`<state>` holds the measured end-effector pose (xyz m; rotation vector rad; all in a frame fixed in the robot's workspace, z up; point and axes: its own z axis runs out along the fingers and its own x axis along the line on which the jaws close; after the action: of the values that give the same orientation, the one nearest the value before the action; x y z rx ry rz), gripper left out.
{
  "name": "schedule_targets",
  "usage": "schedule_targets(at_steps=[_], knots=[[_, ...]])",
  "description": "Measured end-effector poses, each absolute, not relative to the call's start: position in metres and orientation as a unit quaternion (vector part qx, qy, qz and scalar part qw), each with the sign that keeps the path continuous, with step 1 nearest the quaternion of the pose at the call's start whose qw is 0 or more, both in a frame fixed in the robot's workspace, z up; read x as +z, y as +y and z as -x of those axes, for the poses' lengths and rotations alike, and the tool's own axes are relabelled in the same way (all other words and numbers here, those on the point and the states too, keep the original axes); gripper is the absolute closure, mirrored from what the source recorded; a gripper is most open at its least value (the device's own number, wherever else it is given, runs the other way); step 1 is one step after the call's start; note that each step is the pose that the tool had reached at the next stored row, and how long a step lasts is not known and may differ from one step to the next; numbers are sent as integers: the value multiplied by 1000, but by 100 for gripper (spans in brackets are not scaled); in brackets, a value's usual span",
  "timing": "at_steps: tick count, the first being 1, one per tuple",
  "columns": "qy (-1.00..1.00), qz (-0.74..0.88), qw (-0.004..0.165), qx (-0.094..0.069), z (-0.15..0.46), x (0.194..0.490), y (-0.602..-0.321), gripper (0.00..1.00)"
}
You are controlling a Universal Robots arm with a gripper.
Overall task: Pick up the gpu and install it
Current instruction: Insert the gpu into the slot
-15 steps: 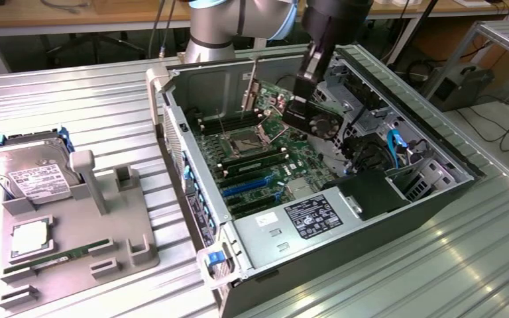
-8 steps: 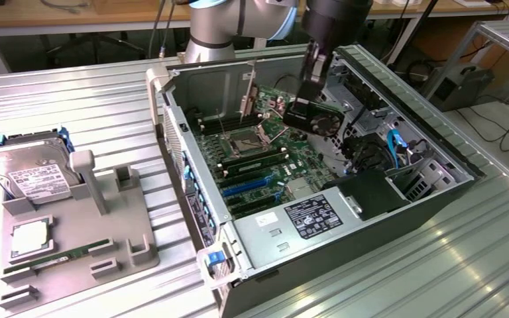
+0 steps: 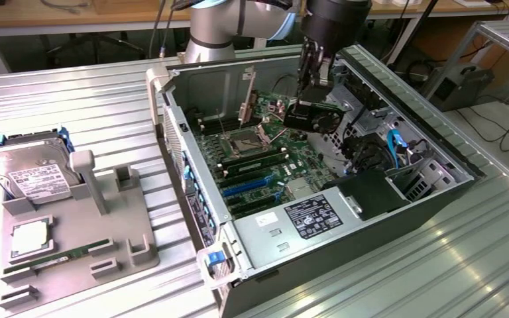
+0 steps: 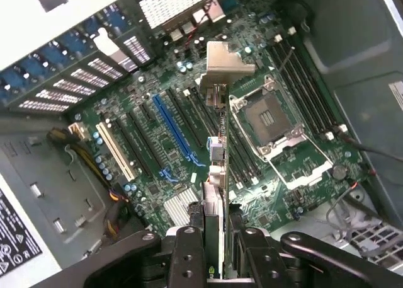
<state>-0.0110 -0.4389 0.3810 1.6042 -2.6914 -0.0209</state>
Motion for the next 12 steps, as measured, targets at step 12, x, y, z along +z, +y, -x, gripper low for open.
schedule_targets(at_steps=[12], knots=[[-794, -608, 5, -6, 11, 373, -439, 74]])
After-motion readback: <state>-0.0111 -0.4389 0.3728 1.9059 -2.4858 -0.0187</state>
